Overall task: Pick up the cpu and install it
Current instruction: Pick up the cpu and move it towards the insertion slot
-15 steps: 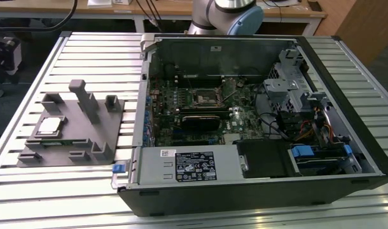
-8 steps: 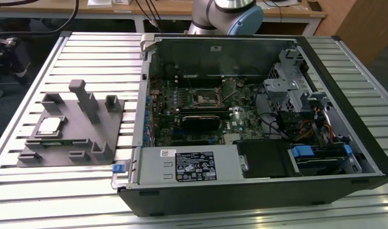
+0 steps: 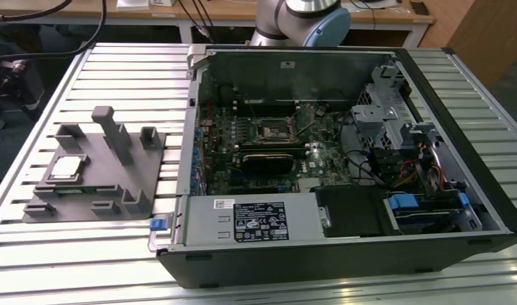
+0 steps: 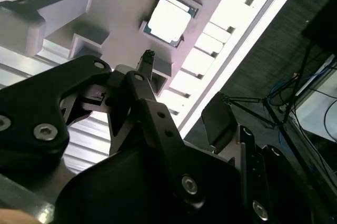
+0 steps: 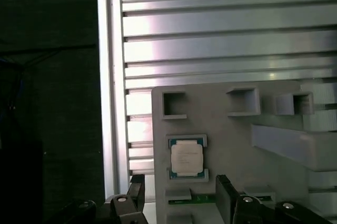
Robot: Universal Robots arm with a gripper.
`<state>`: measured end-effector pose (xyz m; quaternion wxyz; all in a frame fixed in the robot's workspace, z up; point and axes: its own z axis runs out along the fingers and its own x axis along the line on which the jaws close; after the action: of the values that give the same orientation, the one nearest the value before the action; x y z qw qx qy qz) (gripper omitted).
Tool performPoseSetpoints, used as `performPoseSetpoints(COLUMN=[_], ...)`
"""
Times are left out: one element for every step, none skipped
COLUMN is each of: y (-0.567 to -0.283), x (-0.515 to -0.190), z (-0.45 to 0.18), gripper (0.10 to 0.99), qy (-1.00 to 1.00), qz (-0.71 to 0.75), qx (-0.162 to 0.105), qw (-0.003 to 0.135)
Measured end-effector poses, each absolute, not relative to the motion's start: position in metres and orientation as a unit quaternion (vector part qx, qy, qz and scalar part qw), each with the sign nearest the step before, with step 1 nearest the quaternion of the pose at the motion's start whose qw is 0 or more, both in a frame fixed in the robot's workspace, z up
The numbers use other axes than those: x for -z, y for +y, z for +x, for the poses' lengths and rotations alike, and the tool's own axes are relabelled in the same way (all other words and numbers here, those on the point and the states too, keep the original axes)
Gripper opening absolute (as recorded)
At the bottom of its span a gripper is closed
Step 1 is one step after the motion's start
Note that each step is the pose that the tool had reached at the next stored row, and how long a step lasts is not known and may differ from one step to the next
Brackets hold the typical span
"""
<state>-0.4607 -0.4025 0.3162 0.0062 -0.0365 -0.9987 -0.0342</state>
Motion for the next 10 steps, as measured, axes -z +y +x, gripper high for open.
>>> performPoseSetpoints(y=[-0.402,-0.402,-0.403,-0.403,-0.403,-0.403,-0.403,-0.403,-0.403,-0.403], x=[-0.314,-0.313,-0.311,-0.309,-0.307,-0.306,-0.304,-0.303,-0.302,-0.302], z=[-0.461,-0.461,-0.461,-0.461,-0.461,-0.461,-0.461,-0.461,-0.461,-0.461], gripper=[0.647,0.647,0.647,0.647,0.647,0.647,0.647,0.647,0.647,0.647], qy=[-0.999,-0.999,-0.999,-0.999,-0.999,-0.999,-0.999,-0.999,-0.999,-0.999], qz=[-0.034,-0.030,-0.026,-0.022,-0.019,-0.018,-0.017,-0.017,-0.017,-0.017], qx=[0.034,0.034,0.034,0.033,0.033,0.032,0.032,0.032,0.032,0.032], qw=[0.006,0.006,0.006,0.007,0.007,0.007,0.007,0.007,0.007,0.007])
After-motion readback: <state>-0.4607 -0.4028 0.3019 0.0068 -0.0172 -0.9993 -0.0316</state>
